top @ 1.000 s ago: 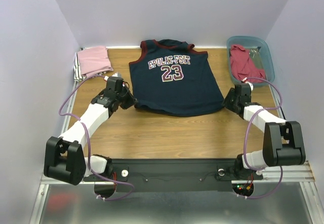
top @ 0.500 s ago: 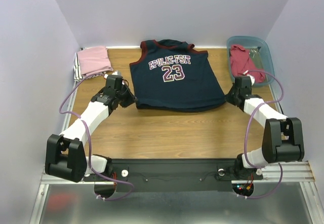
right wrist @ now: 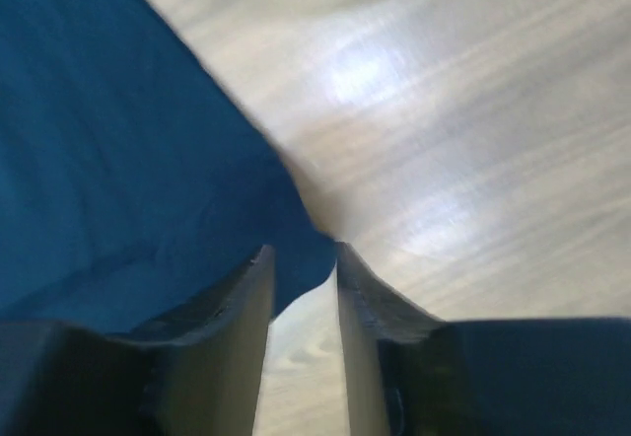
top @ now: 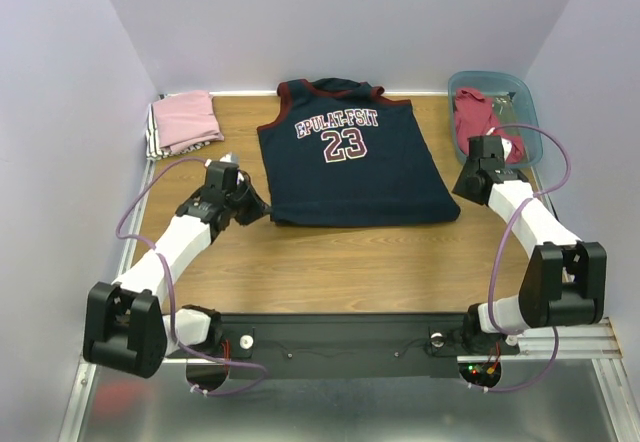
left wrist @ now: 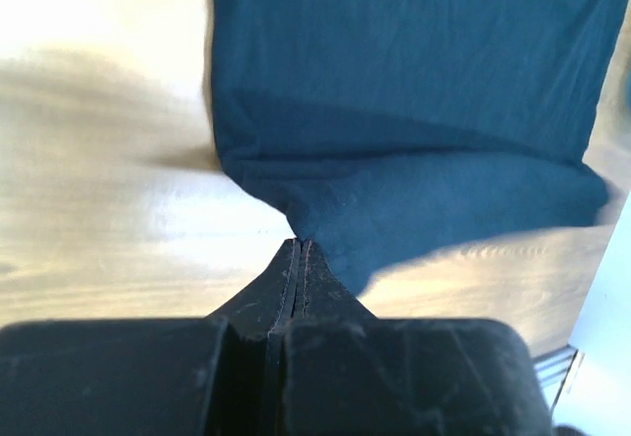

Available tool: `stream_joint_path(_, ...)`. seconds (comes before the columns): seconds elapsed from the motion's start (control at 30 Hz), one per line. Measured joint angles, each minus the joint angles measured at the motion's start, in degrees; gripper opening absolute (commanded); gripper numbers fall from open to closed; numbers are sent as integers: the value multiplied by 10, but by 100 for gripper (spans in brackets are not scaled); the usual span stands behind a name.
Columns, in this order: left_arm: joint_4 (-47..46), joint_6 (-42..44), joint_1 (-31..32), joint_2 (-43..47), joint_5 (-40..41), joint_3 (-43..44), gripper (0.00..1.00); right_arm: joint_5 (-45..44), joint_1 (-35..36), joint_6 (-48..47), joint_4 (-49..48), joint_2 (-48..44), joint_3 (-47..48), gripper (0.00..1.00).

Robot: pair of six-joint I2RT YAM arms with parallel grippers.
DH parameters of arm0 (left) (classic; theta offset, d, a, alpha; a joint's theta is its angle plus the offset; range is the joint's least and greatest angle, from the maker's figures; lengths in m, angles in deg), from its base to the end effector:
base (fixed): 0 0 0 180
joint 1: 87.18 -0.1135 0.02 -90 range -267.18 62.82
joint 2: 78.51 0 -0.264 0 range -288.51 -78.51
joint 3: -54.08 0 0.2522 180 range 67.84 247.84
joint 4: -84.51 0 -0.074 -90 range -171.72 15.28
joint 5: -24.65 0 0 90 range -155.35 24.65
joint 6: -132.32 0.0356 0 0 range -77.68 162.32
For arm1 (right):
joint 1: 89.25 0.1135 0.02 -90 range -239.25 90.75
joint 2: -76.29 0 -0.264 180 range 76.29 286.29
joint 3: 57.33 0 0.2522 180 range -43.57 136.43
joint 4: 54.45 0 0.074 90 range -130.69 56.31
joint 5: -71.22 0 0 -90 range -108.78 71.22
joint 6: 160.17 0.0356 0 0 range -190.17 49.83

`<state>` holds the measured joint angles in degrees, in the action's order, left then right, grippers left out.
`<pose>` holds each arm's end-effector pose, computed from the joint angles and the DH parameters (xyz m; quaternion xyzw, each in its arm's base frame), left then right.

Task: Fold and stack the tank tops
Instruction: Flatten the tank top out

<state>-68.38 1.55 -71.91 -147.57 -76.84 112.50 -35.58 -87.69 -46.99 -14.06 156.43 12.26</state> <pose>0.2486 -0.0752 0.2468 -0.1542 0.8810 -0.2852 0.3445 0.2910 -0.0024 0.2435 0.2228 0.9067 -0.0636 0.3525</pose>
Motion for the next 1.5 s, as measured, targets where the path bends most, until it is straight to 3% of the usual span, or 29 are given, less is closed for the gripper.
stream_joint_path(0.1,-3,-2,0,24,-10,-43,15,-2,0,-3,25,-2,0,54)
stream_joint_path(0.13,-4,0,0,29,-13,-57,22,-1,0,-3,30,-3,0,54)
stream_joint_path(0.23,-8,1,0,34,-26,-84,34,-1,0,-3,37,-4,-1,54)
stream_joint_path(0.6,-32,-2,0,80,-39,-100,33,3,0,13,7,6,-40,56)
stream_joint_path(0.8,-61,-6,4,82,-39,-130,45,0,0,29,-27,17,-97,64)
stream_joint_path(0.93,-68,-21,30,101,-30,-170,46,2,0,40,-72,16,-125,64)
stream_joint_path(1.17,-76,-62,74,147,5,-216,47,9,0,51,-130,18,-138,45)
stream_joint_path(1.5,-101,-84,101,122,43,-228,51,22,0,51,-151,40,-136,17)
